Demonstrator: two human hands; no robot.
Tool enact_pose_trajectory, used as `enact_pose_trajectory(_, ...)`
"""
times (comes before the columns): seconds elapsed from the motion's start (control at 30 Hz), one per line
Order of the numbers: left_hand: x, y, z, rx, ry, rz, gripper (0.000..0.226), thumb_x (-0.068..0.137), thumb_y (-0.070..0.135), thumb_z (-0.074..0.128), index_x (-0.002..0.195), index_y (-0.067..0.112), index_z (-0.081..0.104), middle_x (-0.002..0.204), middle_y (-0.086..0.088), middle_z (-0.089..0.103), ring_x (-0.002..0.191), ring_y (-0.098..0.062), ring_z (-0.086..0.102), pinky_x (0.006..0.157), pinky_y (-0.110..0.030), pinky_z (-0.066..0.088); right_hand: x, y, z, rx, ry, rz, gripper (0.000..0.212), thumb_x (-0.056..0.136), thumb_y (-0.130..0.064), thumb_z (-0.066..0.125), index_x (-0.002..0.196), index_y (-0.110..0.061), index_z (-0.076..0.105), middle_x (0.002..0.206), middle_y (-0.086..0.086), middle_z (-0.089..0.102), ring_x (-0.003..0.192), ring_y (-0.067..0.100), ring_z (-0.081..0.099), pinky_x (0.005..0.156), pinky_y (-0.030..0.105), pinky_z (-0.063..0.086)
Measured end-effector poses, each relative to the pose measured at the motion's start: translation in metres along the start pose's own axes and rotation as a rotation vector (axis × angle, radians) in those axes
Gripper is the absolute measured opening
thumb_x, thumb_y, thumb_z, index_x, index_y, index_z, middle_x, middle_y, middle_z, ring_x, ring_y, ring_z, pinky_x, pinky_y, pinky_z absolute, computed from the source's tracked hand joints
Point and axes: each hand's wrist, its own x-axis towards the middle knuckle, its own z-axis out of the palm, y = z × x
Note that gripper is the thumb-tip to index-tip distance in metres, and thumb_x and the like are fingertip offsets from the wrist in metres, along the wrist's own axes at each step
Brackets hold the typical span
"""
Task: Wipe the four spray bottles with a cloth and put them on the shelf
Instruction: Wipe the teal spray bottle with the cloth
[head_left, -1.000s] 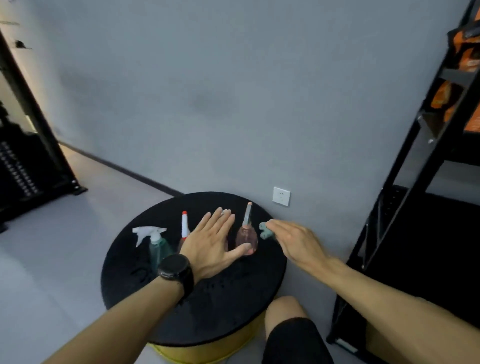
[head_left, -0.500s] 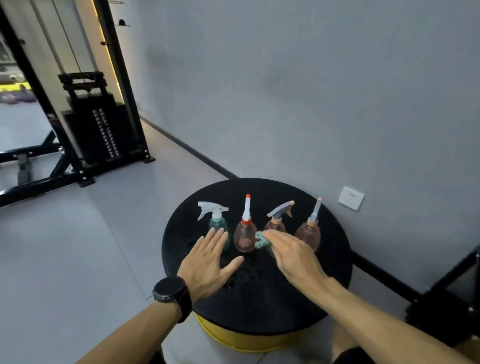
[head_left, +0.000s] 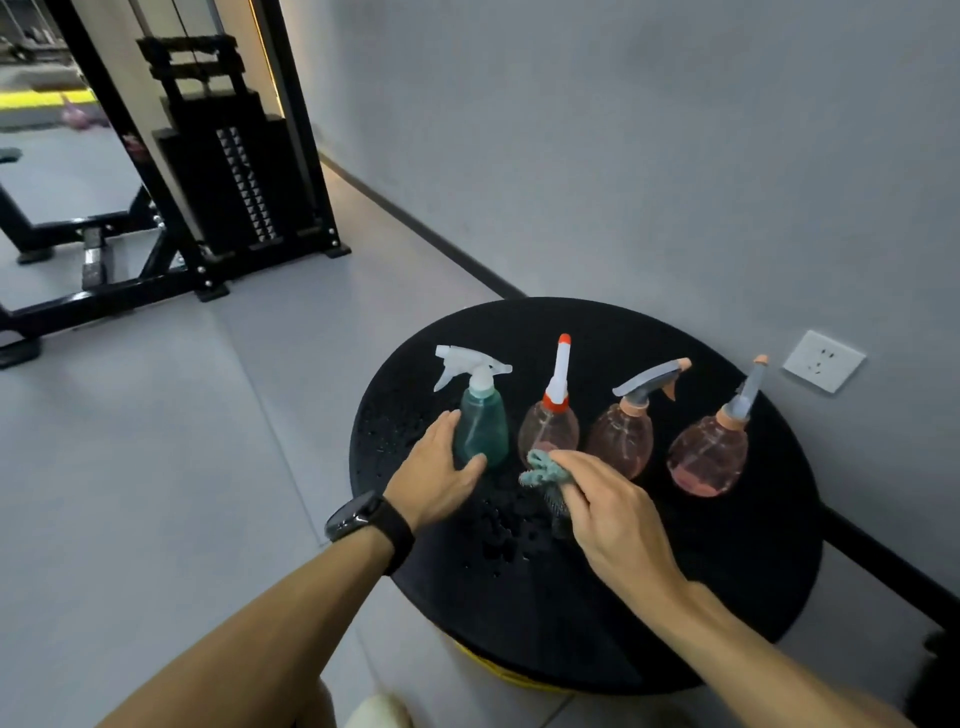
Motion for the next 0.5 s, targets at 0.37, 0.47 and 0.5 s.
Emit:
enact_pose_trajectory(0.37,0.065,0.015,0.013,-0.434,0.057,-0.031,0.037,0.101,0.03,0.053,0.137,0.024,0.044,0.119,0.011,0.053,0.108,-0.008,0.05,0.098,-0.028,0.039,0.007,0.002,0.016,0.015,-0.151,0.234,0.025,0.099,-0.019,0.047,0.123,-0.025,0.051,0.114,-0.011,0.064,0.099,0.009,0.06,0.08,0.028,0.049)
enact_pose_trajectory(0.47,0.07,0.01,0.013,-0.417,0.058,-0.027,0.039,0.103,0.035,0.048,0.14,0.021,0.046,0.126,0.008,0.055,0.11,-0.008,0.05,0.091,-0.023,0.034,0.01,0.0,0.017,0.033,-0.199,0.278,0.02,0.1,-0.021,0.044,0.119,-0.028,0.046,0.107,-0.009,0.064,0.092,0.012,0.061,0.073,0.029,0.048)
enact_pose_trajectory(0.5,0.071,0.008,0.013,-0.41,0.063,-0.014,0.038,0.103,0.035,0.048,0.138,0.021,0.048,0.125,0.008,0.057,0.11,-0.008,0.051,0.089,-0.021,0.034,0.01,-0.001,0.017,0.031,-0.21,0.284,0.018,0.1,-0.022,0.044,0.117,-0.029,0.044,0.103,-0.008,0.064,0.087,0.013,0.061,0.07,0.03,0.047)
